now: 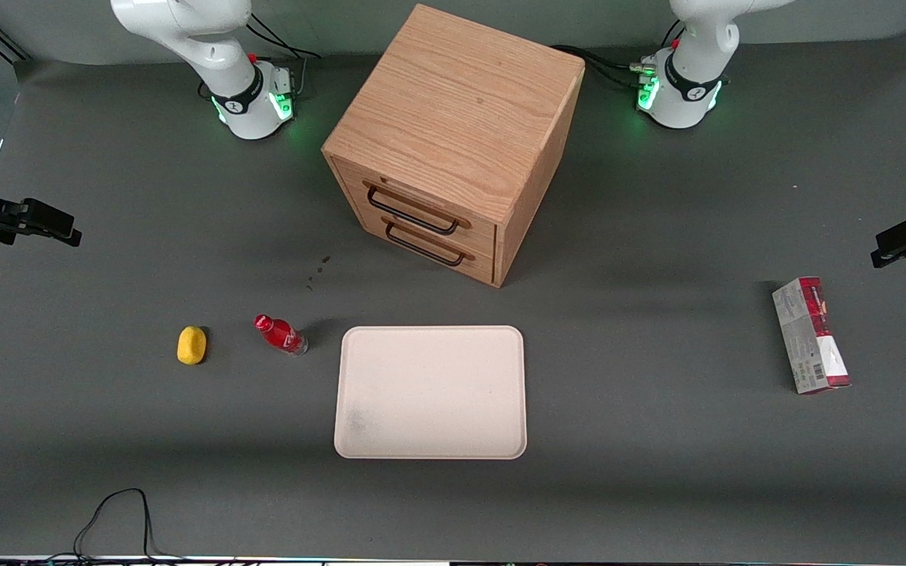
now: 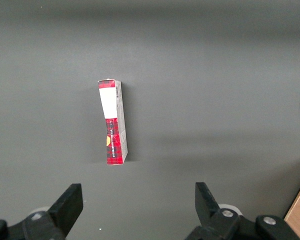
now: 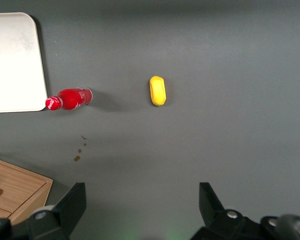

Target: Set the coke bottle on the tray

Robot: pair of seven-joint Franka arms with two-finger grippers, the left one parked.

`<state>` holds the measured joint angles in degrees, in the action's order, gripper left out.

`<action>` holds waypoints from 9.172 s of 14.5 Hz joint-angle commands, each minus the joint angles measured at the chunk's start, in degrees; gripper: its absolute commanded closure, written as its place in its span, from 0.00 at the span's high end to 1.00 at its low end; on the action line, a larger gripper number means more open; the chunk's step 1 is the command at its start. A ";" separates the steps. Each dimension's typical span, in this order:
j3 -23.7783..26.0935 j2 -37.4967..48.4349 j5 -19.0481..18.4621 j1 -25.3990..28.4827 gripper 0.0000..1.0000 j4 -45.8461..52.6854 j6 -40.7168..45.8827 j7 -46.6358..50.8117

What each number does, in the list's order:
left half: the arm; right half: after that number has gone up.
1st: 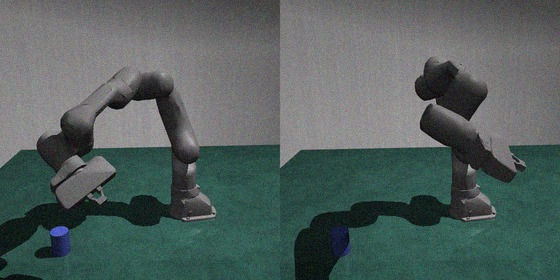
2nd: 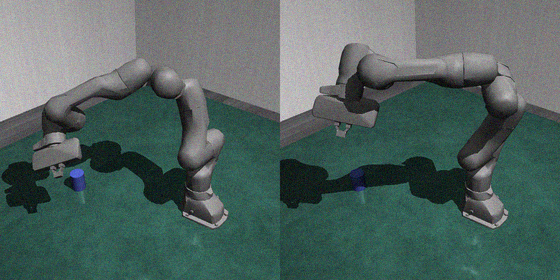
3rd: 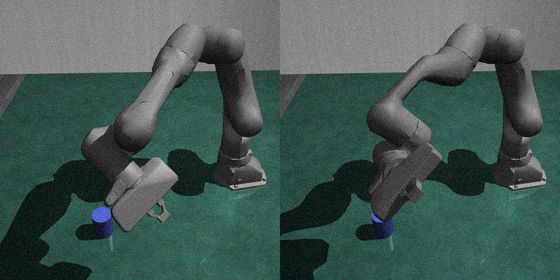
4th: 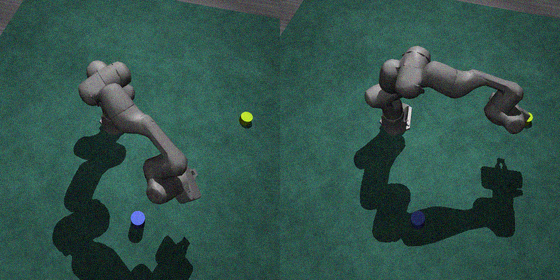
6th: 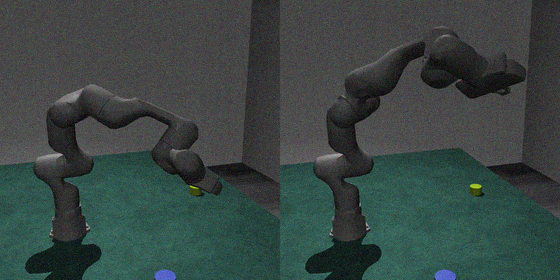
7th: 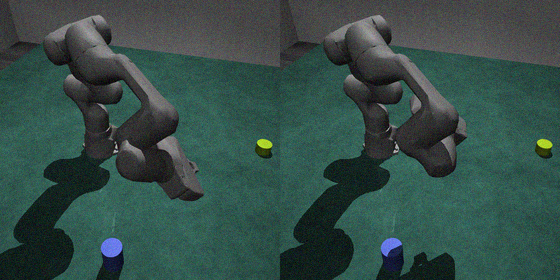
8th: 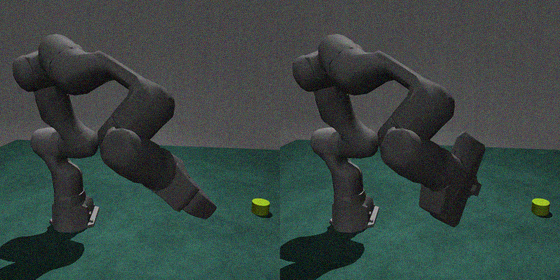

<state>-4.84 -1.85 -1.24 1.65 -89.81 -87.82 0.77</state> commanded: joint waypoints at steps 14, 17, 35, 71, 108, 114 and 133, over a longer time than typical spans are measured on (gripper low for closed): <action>1.68 -8.33 0.36 8.79 1.00 8.49 0.89 5.45; 1.68 -11.68 0.36 14.15 1.00 10.18 -0.06 12.14; 1.50 -12.83 3.79 16.89 1.00 -17.49 -34.41 12.50; 0.97 -15.73 0.37 15.93 0.00 5.39 -9.61 11.54; 6.34 -54.57 -2.19 21.11 0.00 45.69 -17.73 11.71; 6.34 -55.37 -2.19 21.03 0.78 44.64 -18.62 12.32; 0.27 -14.02 -2.81 17.35 1.00 21.15 14.03 10.75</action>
<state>-4.36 -28.01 -4.88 21.35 -51.81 -67.69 12.68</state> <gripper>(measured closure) 0.000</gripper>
